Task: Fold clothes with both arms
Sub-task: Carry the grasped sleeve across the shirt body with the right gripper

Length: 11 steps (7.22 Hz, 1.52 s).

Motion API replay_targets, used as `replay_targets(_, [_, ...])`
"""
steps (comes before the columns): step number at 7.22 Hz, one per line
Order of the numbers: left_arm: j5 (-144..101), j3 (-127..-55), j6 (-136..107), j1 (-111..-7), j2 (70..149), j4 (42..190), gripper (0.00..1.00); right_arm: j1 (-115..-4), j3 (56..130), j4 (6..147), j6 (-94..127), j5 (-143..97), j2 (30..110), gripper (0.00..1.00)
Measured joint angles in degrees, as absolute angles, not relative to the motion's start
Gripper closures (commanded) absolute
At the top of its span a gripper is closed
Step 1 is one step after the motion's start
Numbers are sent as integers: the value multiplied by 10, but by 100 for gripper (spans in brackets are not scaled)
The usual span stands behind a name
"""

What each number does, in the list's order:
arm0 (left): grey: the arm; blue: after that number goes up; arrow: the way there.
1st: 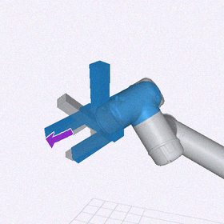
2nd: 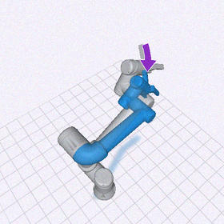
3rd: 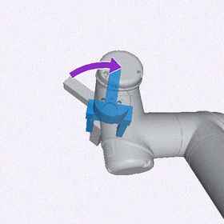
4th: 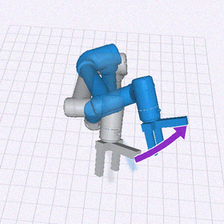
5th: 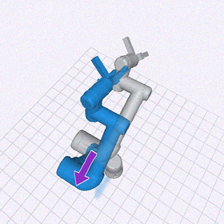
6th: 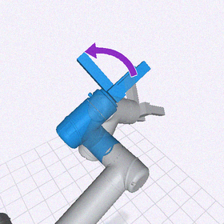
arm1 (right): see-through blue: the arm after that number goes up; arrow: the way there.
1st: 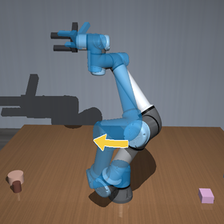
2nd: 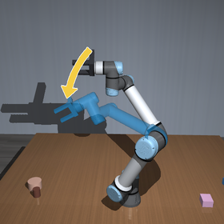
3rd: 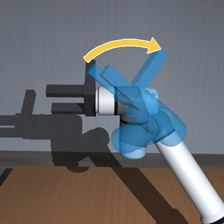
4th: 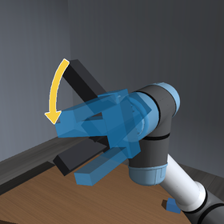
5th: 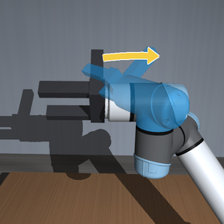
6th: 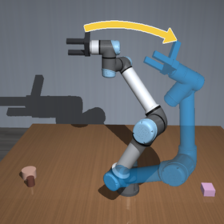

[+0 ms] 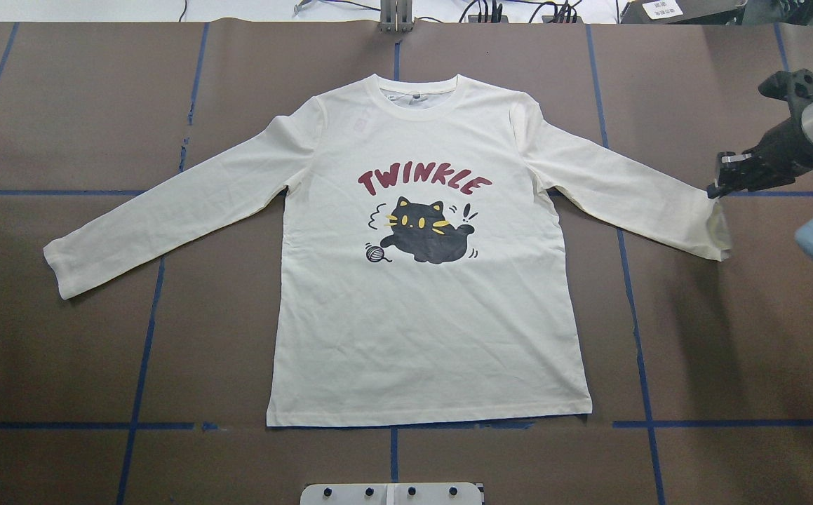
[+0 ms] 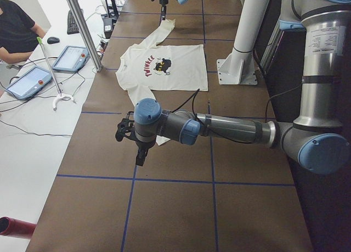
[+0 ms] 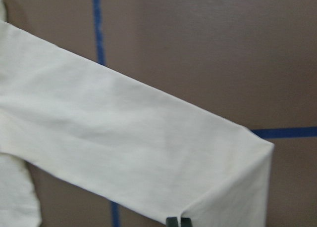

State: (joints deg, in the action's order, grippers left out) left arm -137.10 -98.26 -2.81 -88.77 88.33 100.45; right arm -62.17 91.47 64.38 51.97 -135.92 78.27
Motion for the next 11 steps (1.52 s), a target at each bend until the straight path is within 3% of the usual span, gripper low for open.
replay_targets(4, [-1371, -982, -28, -888, 885, 1004, 0, -420, 888, 737, 859, -1153, 514, 100])
replay_targets(7, [-1371, -981, -28, -888, 884, 1003, 0, -307, 656, 711, 927, -1034, 282, 100])
replay_targets(8, [-1371, -981, -28, -887, 883, 1004, 0, -281, 610, 680, 943, -1003, 245, 77])
replay_targets(9, [-1374, -982, -28, -887, 883, 1005, 0, -261, 566, 656, 951, -970, 213, 1])
replay_targets(11, [-1418, -987, -44, -851, 883, 1036, 0, -248, 497, 613, 954, -926, 173, 0])
